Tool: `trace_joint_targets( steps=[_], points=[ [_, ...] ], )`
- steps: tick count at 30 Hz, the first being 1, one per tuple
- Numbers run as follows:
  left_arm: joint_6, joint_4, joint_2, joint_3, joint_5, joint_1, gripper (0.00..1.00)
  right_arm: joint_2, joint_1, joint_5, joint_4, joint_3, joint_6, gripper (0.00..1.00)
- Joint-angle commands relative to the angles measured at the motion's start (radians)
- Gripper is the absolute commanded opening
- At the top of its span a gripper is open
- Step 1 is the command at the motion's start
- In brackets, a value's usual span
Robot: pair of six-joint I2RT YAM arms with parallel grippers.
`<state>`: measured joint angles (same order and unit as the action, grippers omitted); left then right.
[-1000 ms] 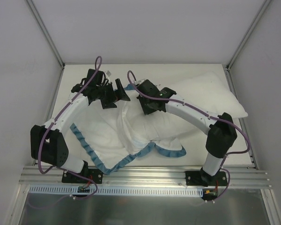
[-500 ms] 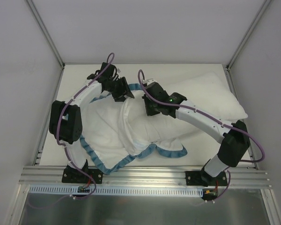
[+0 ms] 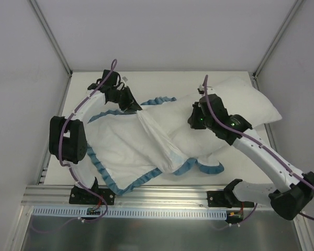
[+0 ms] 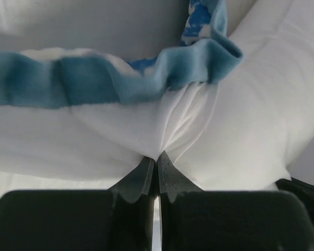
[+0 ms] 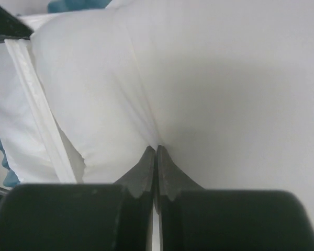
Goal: Remove the pillowcase from the pillow
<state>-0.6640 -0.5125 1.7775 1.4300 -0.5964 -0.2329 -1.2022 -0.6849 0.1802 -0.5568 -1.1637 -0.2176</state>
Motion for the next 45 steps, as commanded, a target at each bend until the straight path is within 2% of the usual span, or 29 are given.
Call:
trace_joint_targets(
  steps=[1,11,14,21,27,31,36,39,41,42,45],
  points=[
    [0.032,-0.001,-0.067,-0.032,0.083,0.125,0.00,0.131,0.064,0.156,-0.150,0.022,0.006,0.01],
    [0.049,-0.001,-0.144,-0.060,0.067,0.220,0.00,0.161,0.102,0.166,-0.169,0.062,-0.026,0.01],
    [0.064,-0.001,-0.161,-0.054,0.052,0.265,0.00,0.185,0.113,0.203,-0.192,0.018,-0.013,0.01],
    [0.130,-0.081,-0.210,0.000,0.041,0.476,0.00,0.285,0.179,0.240,-0.284,-0.117,0.078,0.01],
    [0.064,-0.087,-0.289,0.056,0.185,0.503,0.00,0.285,0.180,0.194,-0.313,-0.257,0.109,0.01],
    [0.040,-0.077,-0.346,0.095,0.316,0.501,0.00,0.216,0.179,0.107,-0.282,-0.336,0.119,0.01],
    [0.086,-0.075,-0.313,0.162,0.279,0.503,0.00,0.049,0.180,0.061,-0.212,-0.425,0.115,0.01],
    [0.102,-0.077,-0.309,0.149,0.276,0.503,0.00,-0.118,0.182,0.082,-0.177,-0.512,0.138,0.01],
    [0.116,-0.083,-0.308,0.139,0.251,0.504,0.05,-0.244,0.182,0.106,-0.178,-0.569,0.152,0.01],
    [0.125,-0.083,-0.302,0.135,0.204,0.504,0.21,-0.282,0.189,0.125,-0.176,-0.629,0.156,0.01],
    [0.141,-0.092,-0.276,0.121,0.138,0.501,0.53,-0.449,0.232,0.152,-0.173,-0.756,0.159,0.01]
  ],
)
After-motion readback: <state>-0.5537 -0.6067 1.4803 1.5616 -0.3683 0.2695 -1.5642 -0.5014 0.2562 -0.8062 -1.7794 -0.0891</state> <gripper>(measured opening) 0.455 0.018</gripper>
